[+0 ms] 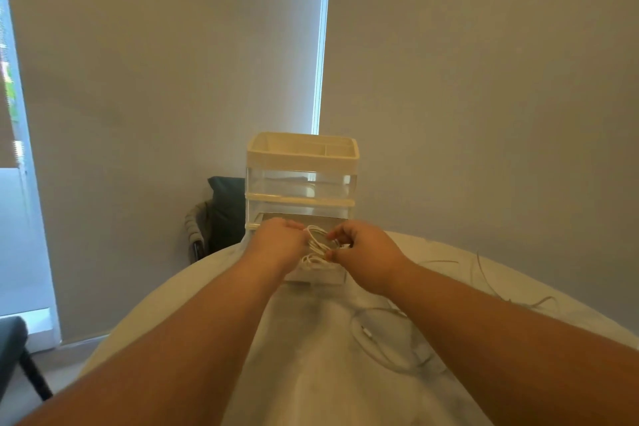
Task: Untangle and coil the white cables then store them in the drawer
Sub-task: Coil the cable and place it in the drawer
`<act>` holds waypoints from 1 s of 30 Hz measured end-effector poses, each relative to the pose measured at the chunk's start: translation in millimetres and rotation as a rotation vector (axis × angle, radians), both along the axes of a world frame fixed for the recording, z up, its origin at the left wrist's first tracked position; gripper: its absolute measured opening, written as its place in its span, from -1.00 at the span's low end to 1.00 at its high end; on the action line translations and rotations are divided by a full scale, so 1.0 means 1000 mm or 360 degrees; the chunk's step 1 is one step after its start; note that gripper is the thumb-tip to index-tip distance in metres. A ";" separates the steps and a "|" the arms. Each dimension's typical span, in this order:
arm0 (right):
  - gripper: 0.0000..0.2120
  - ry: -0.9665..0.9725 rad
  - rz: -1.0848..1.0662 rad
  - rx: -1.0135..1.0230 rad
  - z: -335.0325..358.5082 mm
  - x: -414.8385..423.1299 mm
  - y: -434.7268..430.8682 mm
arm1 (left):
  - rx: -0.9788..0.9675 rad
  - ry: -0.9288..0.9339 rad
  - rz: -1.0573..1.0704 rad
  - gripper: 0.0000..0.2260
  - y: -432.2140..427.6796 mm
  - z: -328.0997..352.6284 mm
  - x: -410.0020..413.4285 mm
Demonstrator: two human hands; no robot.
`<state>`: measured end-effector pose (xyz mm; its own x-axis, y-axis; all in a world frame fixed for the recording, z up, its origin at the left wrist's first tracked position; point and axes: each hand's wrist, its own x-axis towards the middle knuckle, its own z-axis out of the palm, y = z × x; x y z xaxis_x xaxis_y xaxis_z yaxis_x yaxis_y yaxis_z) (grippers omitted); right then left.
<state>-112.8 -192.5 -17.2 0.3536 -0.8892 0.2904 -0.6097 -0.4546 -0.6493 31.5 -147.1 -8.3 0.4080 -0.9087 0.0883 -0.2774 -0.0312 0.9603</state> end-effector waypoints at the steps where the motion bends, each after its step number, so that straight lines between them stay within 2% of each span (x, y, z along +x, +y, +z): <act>1: -0.74 0.0008 0.0002 0.0009 0.000 0.004 -0.007 | -0.0002 -0.0155 -0.0003 -0.87 -0.006 0.001 0.005; 6: -0.76 0.0189 0.0004 0.0010 -0.001 0.022 -0.038 | 0.0018 -0.0514 0.0027 -0.85 -0.038 -0.012 0.023; 10: -0.76 0.0522 0.0024 -0.0031 -0.006 0.034 -0.053 | 0.0134 -0.0797 0.0186 -0.85 -0.060 -0.034 0.034; 14: -0.73 0.0892 0.0021 -0.0082 -0.008 0.040 -0.061 | 0.0398 -0.1198 0.0298 -0.75 -0.072 -0.036 0.032; 17: -0.68 0.1123 -0.0015 -0.0065 -0.007 0.047 -0.065 | 0.0654 -0.1363 0.0274 -0.65 -0.085 -0.037 0.028; 20: -0.70 0.1322 -0.0007 -0.0082 -0.007 0.048 -0.069 | 0.0766 -0.1435 0.0286 -0.60 -0.090 -0.039 0.025; 24: -0.69 0.1419 0.0065 -0.0032 -0.008 0.046 -0.063 | 0.0704 -0.1501 0.0289 -0.59 -0.096 -0.043 0.028; 27: -0.64 0.1615 0.0107 -0.0098 -0.004 0.045 -0.050 | 0.0658 -0.1447 0.0064 -0.62 -0.108 -0.037 0.030; 30: -0.65 0.1789 0.0107 -0.0184 -0.004 0.044 -0.047 | 0.0898 -0.1530 -0.0111 -0.66 -0.122 -0.036 0.032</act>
<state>-68.8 -239.1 -21.6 0.5122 -0.8469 -0.1428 -0.7931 -0.5302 0.2998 63.1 -269.4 -44.1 0.3386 -0.9364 -0.0926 -0.9153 -0.3506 0.1981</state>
